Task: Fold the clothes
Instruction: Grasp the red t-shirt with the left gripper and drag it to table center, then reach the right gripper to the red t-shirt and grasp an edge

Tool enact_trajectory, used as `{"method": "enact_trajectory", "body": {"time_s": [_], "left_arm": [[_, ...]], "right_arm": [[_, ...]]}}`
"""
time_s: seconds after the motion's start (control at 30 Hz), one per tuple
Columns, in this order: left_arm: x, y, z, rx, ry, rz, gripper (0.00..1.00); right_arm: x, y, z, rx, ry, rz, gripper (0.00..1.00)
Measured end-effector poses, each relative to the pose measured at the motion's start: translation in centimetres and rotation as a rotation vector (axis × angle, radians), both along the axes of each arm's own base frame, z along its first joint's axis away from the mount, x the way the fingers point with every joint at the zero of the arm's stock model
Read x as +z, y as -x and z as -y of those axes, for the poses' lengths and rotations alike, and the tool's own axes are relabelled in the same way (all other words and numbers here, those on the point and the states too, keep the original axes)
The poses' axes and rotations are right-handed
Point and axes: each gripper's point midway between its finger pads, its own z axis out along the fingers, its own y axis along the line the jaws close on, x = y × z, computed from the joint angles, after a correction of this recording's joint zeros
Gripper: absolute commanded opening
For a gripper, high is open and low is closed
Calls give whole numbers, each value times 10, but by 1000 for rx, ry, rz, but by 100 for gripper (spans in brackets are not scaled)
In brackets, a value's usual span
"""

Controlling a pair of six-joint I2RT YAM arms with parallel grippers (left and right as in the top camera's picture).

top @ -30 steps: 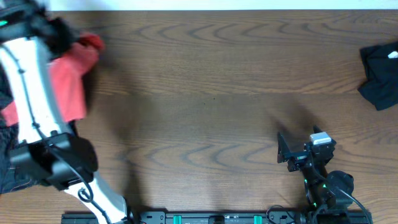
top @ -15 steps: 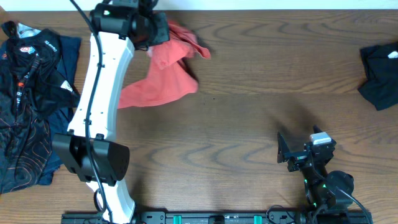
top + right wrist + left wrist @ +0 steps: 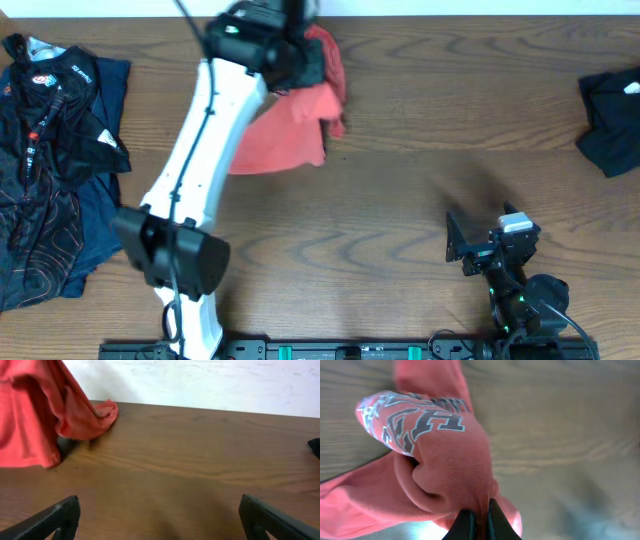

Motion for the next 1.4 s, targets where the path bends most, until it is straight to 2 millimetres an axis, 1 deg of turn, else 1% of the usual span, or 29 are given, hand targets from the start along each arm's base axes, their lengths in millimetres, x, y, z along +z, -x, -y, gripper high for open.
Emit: {"method": "enact_trajectory", "body": {"time_s": [0.13, 0.17, 0.2, 0.23, 0.27, 0.3, 0.37, 0.4, 0.5, 0.63, 0.73, 0.83, 0.97, 1.1, 1.17, 1.23, 1.3, 1.37, 1.4], "left_arm": [[-19, 8, 29, -59, -3, -40, 6], [-23, 11, 35, -73, -4, -47, 11], [-26, 13, 40, -84, -7, -52, 23], [-28, 14, 44, -89, -5, -56, 27], [-28, 16, 47, -97, -4, -56, 28], [-28, 17, 49, -99, -2, -56, 31], [-27, 17, 51, -104, 0, -54, 61], [-27, 17, 51, -104, 0, -55, 70], [-28, 18, 49, -96, 1, -61, 75], [-28, 17, 48, -92, -1, -61, 76], [-28, 15, 42, -80, -3, -65, 76], [-32, 10, 22, -39, -13, -91, 76], [-36, 1, -20, 49, -26, -133, 71], [-39, -5, -58, 127, -31, -166, 68], [-40, -7, -70, 153, -32, -177, 68], [-40, -5, -79, 164, -38, -191, 67], [-41, 0, -83, 158, -48, -208, 65], [-43, 8, -85, 146, -62, -235, 63], [-43, 11, -85, 142, -67, -245, 63]], "right_arm": [[0, 0, 0, 0, 0, 0, 99], [0, 0, 0, 0, 0, 0, 99], [0, 0, 0, 0, 0, 0, 99], [0, 0, 0, 0, 0, 0, 99], [0, 0, 0, 0, 0, 0, 99], [0, 0, 0, 0, 0, 0, 99], [0, 0, 0, 0, 0, 0, 99], [0, 0, 0, 0, 0, 0, 99], [0, 0, 0, 0, 0, 2, 99], [1, 0, 2, -9, 2, 4, 99], [7, -2, 2, -13, 2, 29, 99], [7, -2, 1, -7, 1, 28, 99], [9, -2, 3, -16, 6, -25, 99], [27, -5, 3, -19, 14, -132, 99], [41, -11, 1, -7, 16, -208, 99], [55, -19, -3, 12, 15, -290, 99], [67, -32, -9, 41, 10, -390, 99], [74, -44, -16, 75, 0, -491, 99], [73, -50, -21, 99, -12, -569, 99]]}}
